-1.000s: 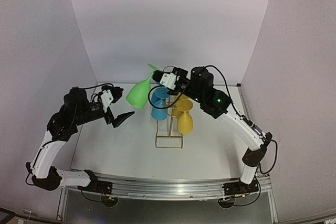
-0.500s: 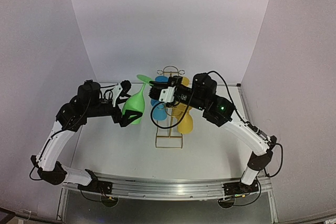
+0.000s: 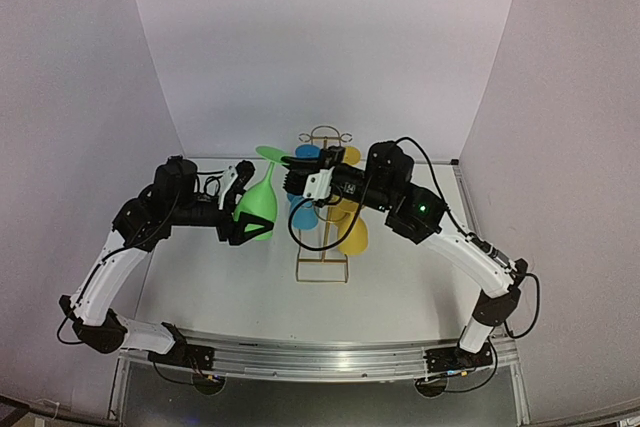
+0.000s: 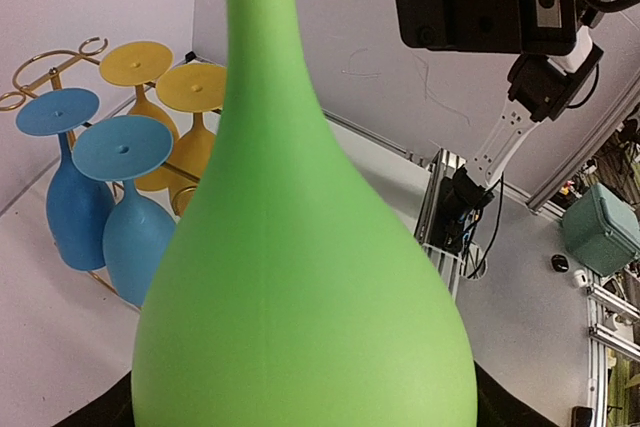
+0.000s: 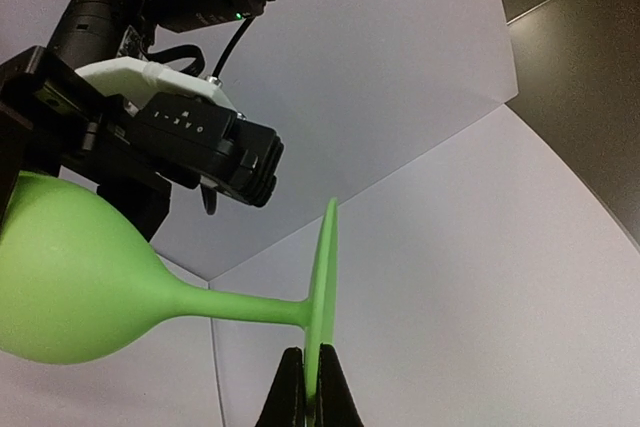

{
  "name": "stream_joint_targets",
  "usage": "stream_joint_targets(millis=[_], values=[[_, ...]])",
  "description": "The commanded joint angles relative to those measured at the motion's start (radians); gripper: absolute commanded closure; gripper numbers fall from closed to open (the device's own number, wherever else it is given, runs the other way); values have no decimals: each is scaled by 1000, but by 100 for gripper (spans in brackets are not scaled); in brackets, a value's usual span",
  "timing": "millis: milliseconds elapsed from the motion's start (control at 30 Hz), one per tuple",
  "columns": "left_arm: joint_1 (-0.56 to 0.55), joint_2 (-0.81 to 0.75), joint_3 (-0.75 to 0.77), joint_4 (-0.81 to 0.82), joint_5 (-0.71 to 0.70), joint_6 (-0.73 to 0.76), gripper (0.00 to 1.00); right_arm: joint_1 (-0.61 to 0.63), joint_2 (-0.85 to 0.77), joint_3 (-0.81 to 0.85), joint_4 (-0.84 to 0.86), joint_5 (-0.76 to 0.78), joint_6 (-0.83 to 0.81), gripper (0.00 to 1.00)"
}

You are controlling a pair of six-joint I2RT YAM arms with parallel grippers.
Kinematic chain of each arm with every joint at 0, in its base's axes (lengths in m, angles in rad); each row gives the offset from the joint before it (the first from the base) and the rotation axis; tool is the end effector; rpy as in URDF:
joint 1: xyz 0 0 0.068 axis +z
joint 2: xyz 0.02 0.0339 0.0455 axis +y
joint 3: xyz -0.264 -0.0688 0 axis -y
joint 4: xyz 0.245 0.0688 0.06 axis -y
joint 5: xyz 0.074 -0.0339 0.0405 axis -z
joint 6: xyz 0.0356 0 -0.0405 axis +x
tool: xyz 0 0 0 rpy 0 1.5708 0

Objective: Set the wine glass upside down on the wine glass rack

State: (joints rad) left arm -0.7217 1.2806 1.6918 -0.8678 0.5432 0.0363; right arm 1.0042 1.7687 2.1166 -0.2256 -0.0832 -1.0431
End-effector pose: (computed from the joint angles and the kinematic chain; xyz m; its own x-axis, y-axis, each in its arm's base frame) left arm 0.1671 -0.1716 0.4733 -0.2976 0.3033 -0.9052 0.9252 0.3253 -0.1952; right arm 0.2071 0.3310 0.5256 0.7977 -0.3502 -0.4910 -0.3891 0.3232 -0.8626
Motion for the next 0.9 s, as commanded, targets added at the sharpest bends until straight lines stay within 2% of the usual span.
stream_joint_targets(millis=[0, 133, 167, 233, 300, 533, 600, 700, 800, 867], values=[[13, -31, -6, 69, 50, -27, 38, 5, -47, 2, 57, -19, 8, 100], [21, -46, -35, 114, 29, -68, 45, 4, -48, -1, 57, -11, 29, 100], [21, -58, -45, 132, 18, -72, 47, 4, -48, -6, 57, -2, 35, 97], [22, -85, -88, 189, -13, -60, 51, 4, -51, -18, 57, 17, 40, 83], [21, -113, -127, 240, -38, -51, 55, 5, -54, -30, 60, 25, 47, 75], [21, -157, -213, 329, -102, -33, 60, 5, -84, -74, 73, 81, 100, 50], [20, -185, -281, 375, -155, 21, 60, 3, -94, -83, 79, 171, 140, 42], [20, -230, -411, 474, -234, 121, 60, -6, -83, -81, 78, 401, 182, 29], [21, -256, -541, 587, -246, 213, 60, -42, -86, -106, 64, 622, 248, 25], [21, -254, -605, 657, -238, 255, 60, -84, -109, -151, 49, 708, 327, 24]])
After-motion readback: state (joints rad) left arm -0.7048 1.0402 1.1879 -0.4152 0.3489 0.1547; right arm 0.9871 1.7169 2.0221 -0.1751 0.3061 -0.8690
